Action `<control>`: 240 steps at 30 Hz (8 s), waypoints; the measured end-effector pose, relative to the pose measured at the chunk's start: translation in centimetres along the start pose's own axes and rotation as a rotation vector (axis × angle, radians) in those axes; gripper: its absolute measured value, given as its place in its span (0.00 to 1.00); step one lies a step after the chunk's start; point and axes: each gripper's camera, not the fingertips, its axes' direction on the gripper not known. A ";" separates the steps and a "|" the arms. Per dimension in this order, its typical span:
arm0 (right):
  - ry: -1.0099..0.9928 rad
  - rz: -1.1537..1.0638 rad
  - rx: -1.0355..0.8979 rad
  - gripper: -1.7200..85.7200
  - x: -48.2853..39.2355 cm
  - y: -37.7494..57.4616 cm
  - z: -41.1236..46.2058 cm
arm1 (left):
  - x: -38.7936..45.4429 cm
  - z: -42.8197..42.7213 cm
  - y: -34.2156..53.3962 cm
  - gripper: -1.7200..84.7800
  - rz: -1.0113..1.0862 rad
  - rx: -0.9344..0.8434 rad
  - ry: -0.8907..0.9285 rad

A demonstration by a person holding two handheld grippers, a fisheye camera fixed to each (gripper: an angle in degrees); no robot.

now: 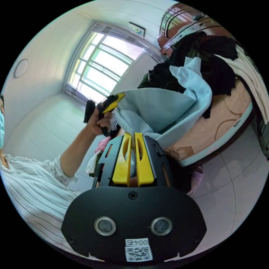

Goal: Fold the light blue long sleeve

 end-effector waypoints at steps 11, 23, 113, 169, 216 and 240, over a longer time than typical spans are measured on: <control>-0.052 -0.231 0.137 0.02 -14.8 -1.5 -3.8 | 1.0 -29.3 18.5 0.04 -0.200 0.684 0.112; -0.157 -0.669 0.320 0.01 -40.9 -0.5 -4.4 | 19.5 -44.2 35.6 0.04 -0.007 1.351 0.043; 0.265 -0.159 -0.618 0.15 -1.4 14.5 39.3 | 24.5 -40.5 19.0 0.05 -0.491 0.688 -0.028; -0.603 0.469 -0.435 0.22 17.8 10.0 38.5 | 47.6 -9.1 4.6 0.04 -0.381 0.805 0.008; -0.920 -0.332 0.115 0.01 -0.1 -13.1 -0.6 | 53.4 -32.6 29.6 0.04 -0.052 0.945 -0.009; -0.560 -0.805 0.169 0.01 -34.3 -38.6 21.3 | 44.6 -66.1 -8.5 0.05 0.201 0.949 -0.322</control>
